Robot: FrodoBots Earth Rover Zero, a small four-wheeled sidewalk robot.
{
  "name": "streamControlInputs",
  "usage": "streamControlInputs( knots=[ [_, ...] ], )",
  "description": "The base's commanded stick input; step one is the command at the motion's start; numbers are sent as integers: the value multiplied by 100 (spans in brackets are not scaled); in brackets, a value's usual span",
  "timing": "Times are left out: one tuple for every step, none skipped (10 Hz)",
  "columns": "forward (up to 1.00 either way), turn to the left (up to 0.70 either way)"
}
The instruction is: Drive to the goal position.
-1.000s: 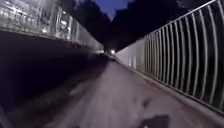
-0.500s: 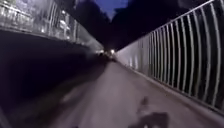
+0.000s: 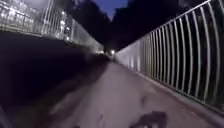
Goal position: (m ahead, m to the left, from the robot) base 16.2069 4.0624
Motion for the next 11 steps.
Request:
streamControlInputs(
  knots=[
    [70, 0],
    [70, 0],
    [70, 0],
    [70, 0],
    [70, 0],
    [70, 0],
    [70, 0],
    [70, 0],
    [70, 0],
    [70, 0],
    [70, 0]
  ],
)
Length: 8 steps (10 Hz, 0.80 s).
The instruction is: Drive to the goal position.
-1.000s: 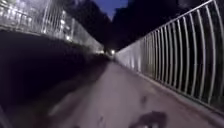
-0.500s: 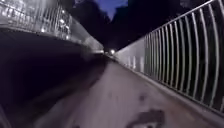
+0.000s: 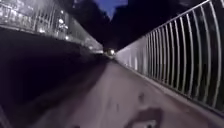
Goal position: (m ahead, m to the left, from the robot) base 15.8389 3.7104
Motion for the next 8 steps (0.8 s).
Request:
streamControlInputs(
  knots=[
    [70, 0],
    [70, 0],
    [70, 0],
    [70, 0],
    [70, 0],
    [70, 0],
    [70, 0],
    [70, 0]
  ],
)
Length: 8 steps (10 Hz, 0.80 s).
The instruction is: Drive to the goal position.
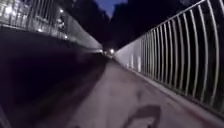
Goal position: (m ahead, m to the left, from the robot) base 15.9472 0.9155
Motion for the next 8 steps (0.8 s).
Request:
streamControlInputs(
  knots=[
    [70, 0],
    [70, 0],
    [70, 0],
    [70, 0],
    [70, 0],
    [70, 0],
    [70, 0],
    [70, 0]
  ],
)
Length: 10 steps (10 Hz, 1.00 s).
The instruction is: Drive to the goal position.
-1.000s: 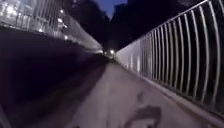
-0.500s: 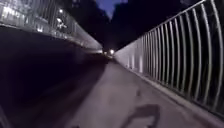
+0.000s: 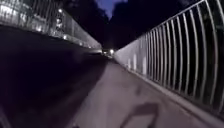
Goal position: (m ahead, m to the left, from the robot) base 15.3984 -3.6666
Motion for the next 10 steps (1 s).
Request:
streamControlInputs(
  knots=[
    [70, 0],
    [70, 0],
    [70, 0],
    [70, 0],
    [70, 0],
    [70, 0],
    [70, 0],
    [70, 0],
    [70, 0],
    [70, 0]
  ],
)
